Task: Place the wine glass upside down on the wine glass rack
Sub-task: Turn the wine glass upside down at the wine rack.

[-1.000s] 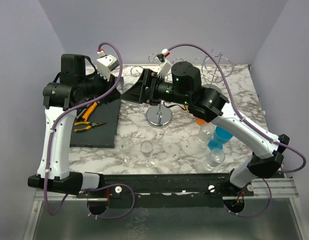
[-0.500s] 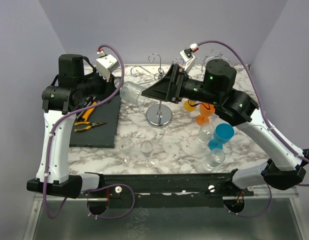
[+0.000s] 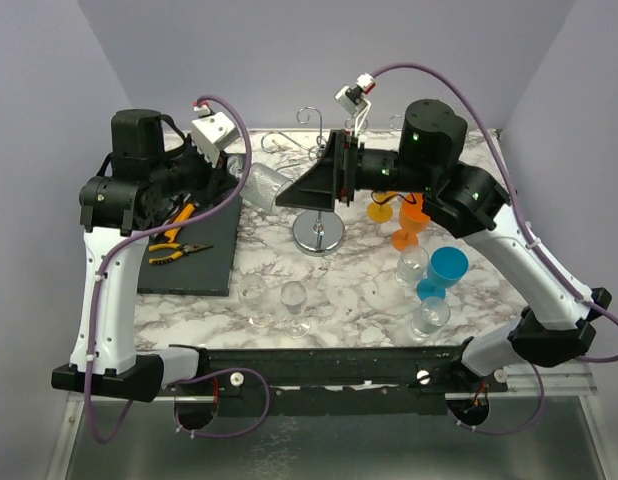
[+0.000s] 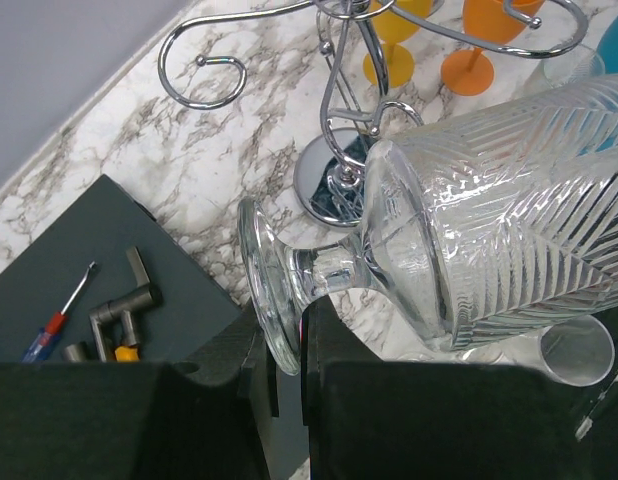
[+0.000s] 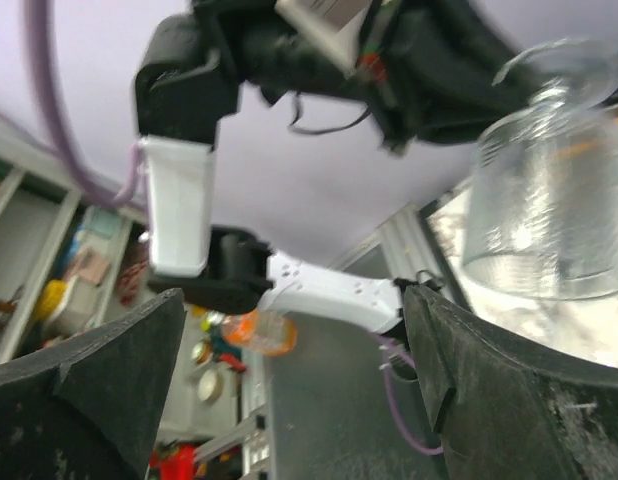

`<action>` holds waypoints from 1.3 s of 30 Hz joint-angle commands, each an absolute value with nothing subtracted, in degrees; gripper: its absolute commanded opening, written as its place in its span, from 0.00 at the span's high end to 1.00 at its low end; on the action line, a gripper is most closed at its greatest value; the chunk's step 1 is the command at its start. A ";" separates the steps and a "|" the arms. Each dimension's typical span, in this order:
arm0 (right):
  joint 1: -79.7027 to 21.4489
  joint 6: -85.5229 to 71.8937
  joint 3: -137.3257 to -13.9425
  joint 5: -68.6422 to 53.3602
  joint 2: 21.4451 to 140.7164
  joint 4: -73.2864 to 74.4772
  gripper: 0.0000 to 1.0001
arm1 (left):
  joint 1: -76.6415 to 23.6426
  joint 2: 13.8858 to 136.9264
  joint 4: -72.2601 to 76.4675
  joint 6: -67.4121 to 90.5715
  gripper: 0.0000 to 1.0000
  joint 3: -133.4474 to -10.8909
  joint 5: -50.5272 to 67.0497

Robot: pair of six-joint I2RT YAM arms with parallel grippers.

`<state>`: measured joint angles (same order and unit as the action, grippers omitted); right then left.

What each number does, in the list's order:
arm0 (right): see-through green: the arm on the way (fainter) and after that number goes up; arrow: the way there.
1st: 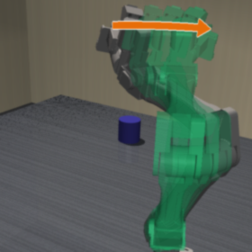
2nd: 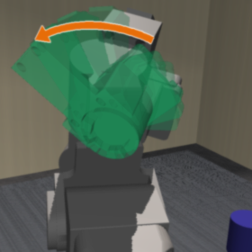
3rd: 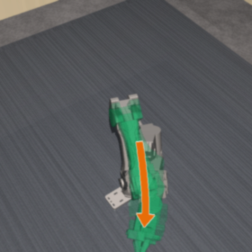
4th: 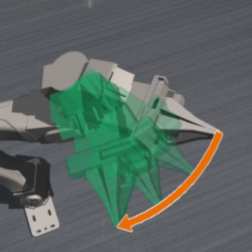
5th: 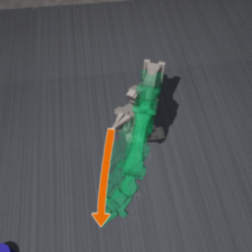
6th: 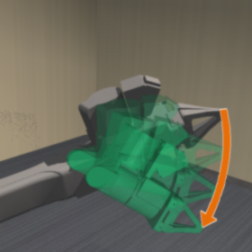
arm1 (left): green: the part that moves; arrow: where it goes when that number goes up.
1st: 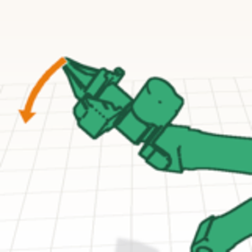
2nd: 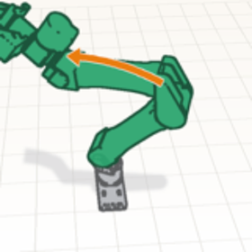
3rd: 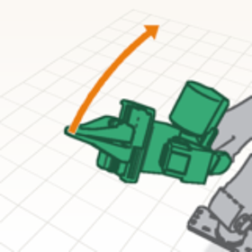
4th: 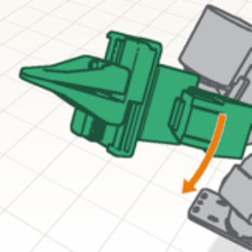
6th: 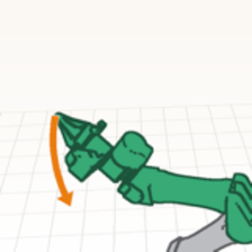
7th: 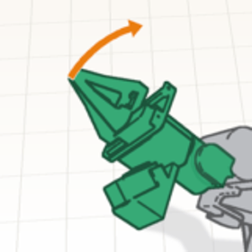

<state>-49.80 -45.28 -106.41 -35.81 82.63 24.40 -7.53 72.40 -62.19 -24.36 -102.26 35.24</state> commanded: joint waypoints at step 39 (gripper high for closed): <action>-55.04 -21.65 -84.49 -32.63 85.31 3.29 0.00 | -7.67 48.56 -40.61 -79.53 1.00 -77.51 45.77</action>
